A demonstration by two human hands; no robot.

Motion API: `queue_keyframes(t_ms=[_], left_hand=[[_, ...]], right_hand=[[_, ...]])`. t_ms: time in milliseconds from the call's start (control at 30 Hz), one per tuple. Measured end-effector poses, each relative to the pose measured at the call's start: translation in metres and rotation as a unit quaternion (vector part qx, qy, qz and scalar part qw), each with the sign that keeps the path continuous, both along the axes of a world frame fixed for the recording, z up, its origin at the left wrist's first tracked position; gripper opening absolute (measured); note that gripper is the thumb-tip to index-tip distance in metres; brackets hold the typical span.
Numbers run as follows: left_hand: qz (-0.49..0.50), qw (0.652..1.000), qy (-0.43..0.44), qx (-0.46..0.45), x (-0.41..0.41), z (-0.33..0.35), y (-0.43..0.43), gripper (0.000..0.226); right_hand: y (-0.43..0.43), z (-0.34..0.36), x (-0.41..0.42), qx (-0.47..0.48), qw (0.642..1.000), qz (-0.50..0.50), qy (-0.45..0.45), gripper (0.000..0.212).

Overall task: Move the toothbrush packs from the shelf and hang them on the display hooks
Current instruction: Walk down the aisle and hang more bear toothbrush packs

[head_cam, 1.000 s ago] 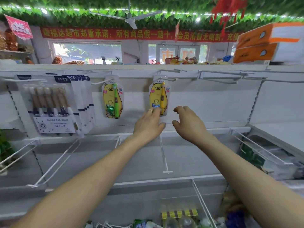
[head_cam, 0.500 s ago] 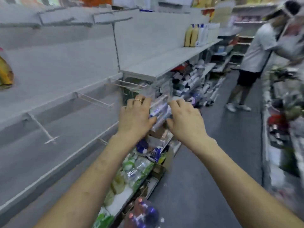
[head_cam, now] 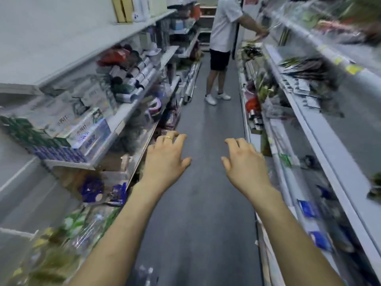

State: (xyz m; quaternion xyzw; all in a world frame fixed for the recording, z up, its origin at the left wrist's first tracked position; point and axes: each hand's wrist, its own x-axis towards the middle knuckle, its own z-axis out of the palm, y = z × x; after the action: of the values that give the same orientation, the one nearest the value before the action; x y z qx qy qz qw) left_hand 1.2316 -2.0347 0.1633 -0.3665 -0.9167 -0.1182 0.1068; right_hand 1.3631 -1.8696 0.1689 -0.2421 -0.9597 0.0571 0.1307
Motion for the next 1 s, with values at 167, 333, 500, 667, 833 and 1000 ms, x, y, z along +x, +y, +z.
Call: queue_keyframes(t_ms=[167, 333, 500, 667, 833, 1000], left_hand=[[-0.013, 1.000, 0.000, -0.010, -0.031, -0.011, 0.058, 0.065], [-0.035, 0.999, -0.014, -0.024, -0.074, -0.029, 0.113, 0.063], [-0.038, 0.998, -0.040, -0.034, -0.141, -0.063, 0.164, 0.063], [-0.040, 0.996, -0.066, -0.041, -0.240, -0.086, 0.223, 0.064], [-0.061, 0.994, -0.074, -0.056, -0.345, -0.079, 0.295, 0.064], [-0.084, 0.992, -0.075, -0.048, -0.435, -0.070, 0.371, 0.064]], right_hand=[[0.062, -0.015, -0.015, -0.019, 0.999, -0.011, -0.037, 0.046], [0.111, -0.032, -0.048, -0.028, 0.998, -0.015, -0.056, 0.046], [0.163, -0.059, -0.113, -0.029, 0.995, -0.022, -0.093, 0.047], [0.223, -0.070, -0.221, -0.022, 0.993, -0.014, -0.114, 0.050], [0.286, -0.059, -0.326, -0.019, 0.993, -0.020, -0.113, 0.050], [0.351, -0.052, -0.410, -0.016, 0.993, -0.033, -0.110, 0.050]])
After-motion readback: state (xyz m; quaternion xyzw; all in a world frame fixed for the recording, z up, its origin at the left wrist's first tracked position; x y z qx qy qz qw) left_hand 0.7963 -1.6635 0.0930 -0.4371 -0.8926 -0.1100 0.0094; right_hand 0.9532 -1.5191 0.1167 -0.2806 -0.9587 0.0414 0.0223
